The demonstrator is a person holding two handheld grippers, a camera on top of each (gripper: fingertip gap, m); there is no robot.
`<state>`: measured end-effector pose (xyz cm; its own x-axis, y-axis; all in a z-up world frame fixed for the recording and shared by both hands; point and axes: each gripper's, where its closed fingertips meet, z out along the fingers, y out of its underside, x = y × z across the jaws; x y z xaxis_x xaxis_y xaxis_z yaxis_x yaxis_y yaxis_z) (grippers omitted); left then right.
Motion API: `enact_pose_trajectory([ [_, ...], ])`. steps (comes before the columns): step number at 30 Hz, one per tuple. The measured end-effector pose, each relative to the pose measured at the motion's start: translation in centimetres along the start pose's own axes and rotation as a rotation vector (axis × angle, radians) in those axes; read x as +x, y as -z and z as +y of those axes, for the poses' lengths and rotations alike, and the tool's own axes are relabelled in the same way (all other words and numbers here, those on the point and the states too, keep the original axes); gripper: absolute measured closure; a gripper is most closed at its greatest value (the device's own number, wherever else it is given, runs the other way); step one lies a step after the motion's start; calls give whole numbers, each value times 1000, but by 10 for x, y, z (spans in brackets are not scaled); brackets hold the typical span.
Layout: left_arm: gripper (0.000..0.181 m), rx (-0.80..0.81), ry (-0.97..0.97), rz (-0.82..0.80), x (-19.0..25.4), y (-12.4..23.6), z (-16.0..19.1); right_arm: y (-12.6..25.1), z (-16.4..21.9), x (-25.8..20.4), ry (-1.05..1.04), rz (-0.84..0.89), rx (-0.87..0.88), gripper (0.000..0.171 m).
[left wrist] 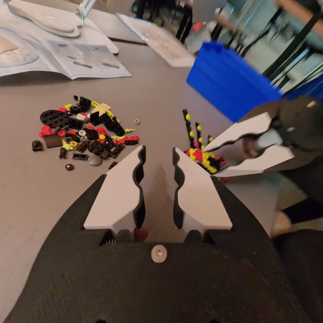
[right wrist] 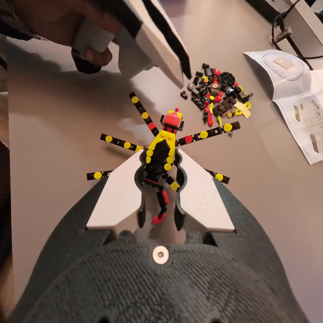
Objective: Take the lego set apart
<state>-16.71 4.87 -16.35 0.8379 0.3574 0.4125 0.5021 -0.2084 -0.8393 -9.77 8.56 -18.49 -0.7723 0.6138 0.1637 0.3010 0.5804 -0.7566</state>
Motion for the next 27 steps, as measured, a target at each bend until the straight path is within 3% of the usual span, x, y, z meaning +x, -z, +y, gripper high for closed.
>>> enact_pose_trajectory([
  [1, 147, 26, 60, 46, 1, 4, -4, -1, -2, -2, 4, -11, 6, 139],
  [5, 133, -4, 201, 205, 15, 5, 4, -6, -7, -10, 23, -58, 21, 139],
  [9, 138, -69, 91, 175, 23, -4, 16, -6, -3, -23, 92, -115, 17, 139],
  [15, 144, -122, 240, 357, 48, -12, 23, 2, -13, -42, 160, -181, 88, 139],
  [17, 153, -129, 234, 399, 54, -13, 22, 2, -12, -45, 178, -188, 89, 139],
  [19, 175, -124, 212, 412, 57, -13, 21, 1, -9, -44, 196, -175, 76, 139],
  [27, 179, -121, 90, 265, 43, -23, 19, 7, -8, -26, 74, -107, 114, 136],
])
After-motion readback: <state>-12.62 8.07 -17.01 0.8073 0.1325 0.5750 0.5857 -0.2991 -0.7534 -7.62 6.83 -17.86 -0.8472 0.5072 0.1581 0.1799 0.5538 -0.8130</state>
